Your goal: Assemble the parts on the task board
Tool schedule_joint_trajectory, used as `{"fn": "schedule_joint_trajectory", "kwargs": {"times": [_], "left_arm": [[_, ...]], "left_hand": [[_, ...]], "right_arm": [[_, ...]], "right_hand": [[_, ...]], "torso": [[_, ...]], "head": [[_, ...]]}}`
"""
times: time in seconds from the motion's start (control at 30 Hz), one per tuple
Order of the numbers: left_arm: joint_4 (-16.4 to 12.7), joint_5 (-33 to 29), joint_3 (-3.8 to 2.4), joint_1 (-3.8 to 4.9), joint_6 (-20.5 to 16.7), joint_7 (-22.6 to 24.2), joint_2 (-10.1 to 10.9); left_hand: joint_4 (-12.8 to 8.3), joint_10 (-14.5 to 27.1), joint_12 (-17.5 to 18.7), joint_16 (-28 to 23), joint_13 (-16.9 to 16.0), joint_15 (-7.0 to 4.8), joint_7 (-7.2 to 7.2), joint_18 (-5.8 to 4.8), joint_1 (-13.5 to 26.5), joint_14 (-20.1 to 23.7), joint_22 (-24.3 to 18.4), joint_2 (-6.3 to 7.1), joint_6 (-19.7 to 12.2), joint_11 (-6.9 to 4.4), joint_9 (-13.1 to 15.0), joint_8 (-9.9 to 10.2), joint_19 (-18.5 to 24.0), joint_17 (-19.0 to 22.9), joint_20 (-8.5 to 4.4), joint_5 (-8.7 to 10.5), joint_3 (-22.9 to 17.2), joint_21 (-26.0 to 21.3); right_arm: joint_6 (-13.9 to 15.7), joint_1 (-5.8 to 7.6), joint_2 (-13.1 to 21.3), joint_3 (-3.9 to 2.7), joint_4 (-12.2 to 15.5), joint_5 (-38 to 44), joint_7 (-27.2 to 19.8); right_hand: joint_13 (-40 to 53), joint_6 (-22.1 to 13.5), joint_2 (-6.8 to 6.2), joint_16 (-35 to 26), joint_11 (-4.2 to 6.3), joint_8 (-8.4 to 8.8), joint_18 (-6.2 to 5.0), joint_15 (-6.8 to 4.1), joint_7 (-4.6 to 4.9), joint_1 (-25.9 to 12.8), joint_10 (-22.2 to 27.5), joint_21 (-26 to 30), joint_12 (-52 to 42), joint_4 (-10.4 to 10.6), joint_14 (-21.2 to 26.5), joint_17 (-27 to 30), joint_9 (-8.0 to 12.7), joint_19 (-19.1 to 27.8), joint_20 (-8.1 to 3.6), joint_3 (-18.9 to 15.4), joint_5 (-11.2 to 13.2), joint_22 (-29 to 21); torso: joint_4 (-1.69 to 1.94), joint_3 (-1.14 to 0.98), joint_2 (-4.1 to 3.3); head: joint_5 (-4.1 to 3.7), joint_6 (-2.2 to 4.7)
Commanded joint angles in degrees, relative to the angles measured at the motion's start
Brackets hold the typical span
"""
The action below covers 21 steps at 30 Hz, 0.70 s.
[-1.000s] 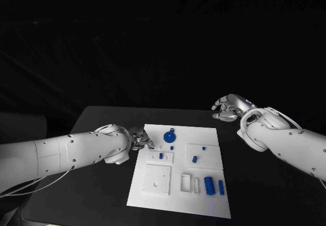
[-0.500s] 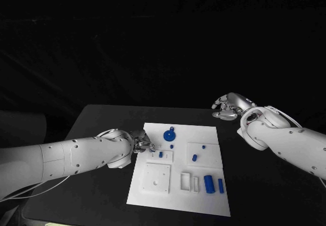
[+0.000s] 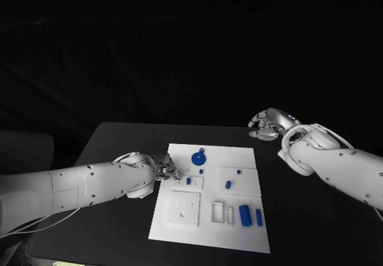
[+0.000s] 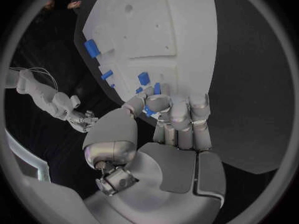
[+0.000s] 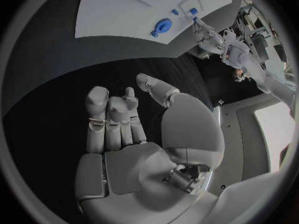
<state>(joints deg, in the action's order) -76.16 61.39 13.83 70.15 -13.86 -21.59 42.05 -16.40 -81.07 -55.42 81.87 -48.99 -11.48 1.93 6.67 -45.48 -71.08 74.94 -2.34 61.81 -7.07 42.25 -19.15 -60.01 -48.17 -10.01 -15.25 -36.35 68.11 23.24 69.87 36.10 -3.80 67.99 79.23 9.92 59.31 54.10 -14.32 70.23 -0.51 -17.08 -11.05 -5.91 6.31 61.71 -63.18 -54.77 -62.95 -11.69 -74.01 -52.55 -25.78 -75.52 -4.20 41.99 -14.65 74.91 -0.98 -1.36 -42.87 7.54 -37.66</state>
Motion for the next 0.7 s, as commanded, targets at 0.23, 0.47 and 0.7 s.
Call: {"fn": "schedule_joint_trajectory", "kwargs": {"times": [0.23,0.47,0.7], "left_arm": [[0.4,1.9,-0.02,-0.28,2.9,-0.5,-0.6],[0.2,2.0,-0.03,-0.29,4.0,-0.7,-0.7],[0.5,2.4,-0.03,-0.29,4.8,-0.9,-0.8]], "left_hand": [[0.0,0.0,-0.4,0.3,-0.1,-0.90,-2.93,0.61,-0.5,-1.2,0.3,-0.69,10.7,-0.21,0.2,-0.4,-0.5,-0.1,-5.26,-0.31,-0.2,0.3],[0.0,0.0,-0.4,0.3,-0.1,-0.89,-2.93,0.60,-0.5,-1.2,0.4,-0.75,10.7,-0.21,0.2,-0.5,-0.4,-0.1,-5.25,-0.31,-0.2,0.3],[-0.1,0.0,-0.4,0.3,-0.1,-0.88,-2.93,0.59,-0.5,-1.2,0.4,-0.82,10.6,-0.20,0.2,-0.5,-0.4,-0.1,-5.25,-0.33,-0.2,0.3]], "right_arm": [[-0.6,-0.03,0.0,-0.02,0.1,0.1,-0.5],[-1.0,-0.03,0.1,-0.02,0.1,0.1,-0.5],[-0.9,-0.03,0.0,-0.02,0.1,0.1,-0.5]], "right_hand": [[-0.1,0.0,0.34,-0.2,0.16,0.27,-3.95,-0.02,0.56,0.0,0.0,0.3,-0.2,0.0,-0.3,-0.1,0.1,-0.1,-0.32,-0.3,-0.3,0.3],[-0.1,0.0,0.34,-0.2,0.16,0.28,-3.95,-0.02,0.56,-0.1,0.0,0.3,-0.2,0.0,-0.3,-0.1,0.1,-0.1,-0.32,-0.3,-0.4,0.3],[-0.1,0.0,0.35,-0.3,0.15,0.28,-3.95,-0.01,0.56,-0.1,0.0,0.4,-0.2,0.0,-0.3,-0.1,0.1,-0.2,-0.33,-0.3,-0.4,0.3]], "torso": [[-0.01,-0.01,0.00],[0.03,-0.01,-0.02],[0.02,0.01,-0.01]], "head": [[-0.12,-0.20],[0.02,-0.32],[0.03,-0.26]]}}
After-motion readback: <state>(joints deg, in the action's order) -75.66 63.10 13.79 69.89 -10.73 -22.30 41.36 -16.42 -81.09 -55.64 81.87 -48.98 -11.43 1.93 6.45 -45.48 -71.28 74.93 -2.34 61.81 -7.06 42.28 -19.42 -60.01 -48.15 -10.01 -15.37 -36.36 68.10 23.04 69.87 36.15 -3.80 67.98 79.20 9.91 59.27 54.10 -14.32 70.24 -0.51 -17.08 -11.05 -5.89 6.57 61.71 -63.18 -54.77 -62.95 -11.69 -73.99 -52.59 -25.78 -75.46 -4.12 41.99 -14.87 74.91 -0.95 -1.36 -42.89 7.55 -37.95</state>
